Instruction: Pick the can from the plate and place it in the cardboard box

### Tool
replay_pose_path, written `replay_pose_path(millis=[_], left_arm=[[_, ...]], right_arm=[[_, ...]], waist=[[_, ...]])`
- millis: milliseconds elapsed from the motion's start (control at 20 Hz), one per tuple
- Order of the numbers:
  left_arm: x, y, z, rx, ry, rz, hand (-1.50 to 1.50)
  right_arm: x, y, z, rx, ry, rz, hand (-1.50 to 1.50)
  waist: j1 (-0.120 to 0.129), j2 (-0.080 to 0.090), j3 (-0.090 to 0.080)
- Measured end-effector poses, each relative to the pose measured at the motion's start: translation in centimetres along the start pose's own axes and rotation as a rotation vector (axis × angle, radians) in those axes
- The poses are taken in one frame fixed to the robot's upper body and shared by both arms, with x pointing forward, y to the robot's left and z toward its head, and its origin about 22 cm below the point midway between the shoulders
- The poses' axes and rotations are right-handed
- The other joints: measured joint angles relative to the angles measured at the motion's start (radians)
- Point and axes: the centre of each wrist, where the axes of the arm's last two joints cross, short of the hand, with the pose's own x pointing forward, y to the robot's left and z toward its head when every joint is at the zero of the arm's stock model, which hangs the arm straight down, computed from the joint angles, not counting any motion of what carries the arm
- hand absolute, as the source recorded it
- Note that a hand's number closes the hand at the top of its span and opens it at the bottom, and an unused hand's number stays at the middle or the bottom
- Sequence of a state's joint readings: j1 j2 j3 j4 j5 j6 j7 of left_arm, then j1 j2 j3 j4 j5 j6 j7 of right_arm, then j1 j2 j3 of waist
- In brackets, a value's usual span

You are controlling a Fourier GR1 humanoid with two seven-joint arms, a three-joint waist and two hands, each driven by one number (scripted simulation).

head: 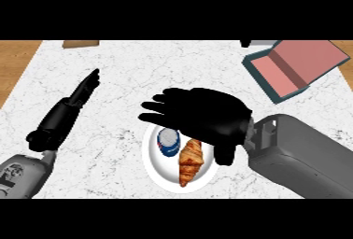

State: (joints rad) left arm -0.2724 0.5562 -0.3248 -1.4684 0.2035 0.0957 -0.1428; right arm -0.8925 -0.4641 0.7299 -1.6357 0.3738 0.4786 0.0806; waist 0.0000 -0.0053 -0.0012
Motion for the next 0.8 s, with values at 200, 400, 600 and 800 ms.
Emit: replay_pose_path(millis=[200, 400, 600, 800], left_arm=[[0.1, 0.0, -0.1, 0.004, 0.001, -0.005, 0.00], [0.3, -0.2, 0.0, -0.002, 0.001, -0.005, 0.00], [0.2, 0.1, 0.0, -0.003, 0.002, -0.006, 0.00], [0.3, 0.0, -0.6, -0.002, 0.002, -0.004, 0.00]], right_arm=[[2.7, 0.1, -1.2, 0.068, 0.059, 0.041, -1.50], [4.4, 1.2, -2.0, 0.115, 0.104, 0.044, -1.50], [5.4, 2.3, -2.5, 0.151, 0.132, 0.040, -1.50], [5.7, 3.5, -3.2, 0.155, 0.166, 0.064, -1.50]], waist=[[-0.001, 0.001, 0.000], [0.000, 0.002, 0.001], [0.000, 0.003, 0.001], [0.001, 0.004, 0.001]])
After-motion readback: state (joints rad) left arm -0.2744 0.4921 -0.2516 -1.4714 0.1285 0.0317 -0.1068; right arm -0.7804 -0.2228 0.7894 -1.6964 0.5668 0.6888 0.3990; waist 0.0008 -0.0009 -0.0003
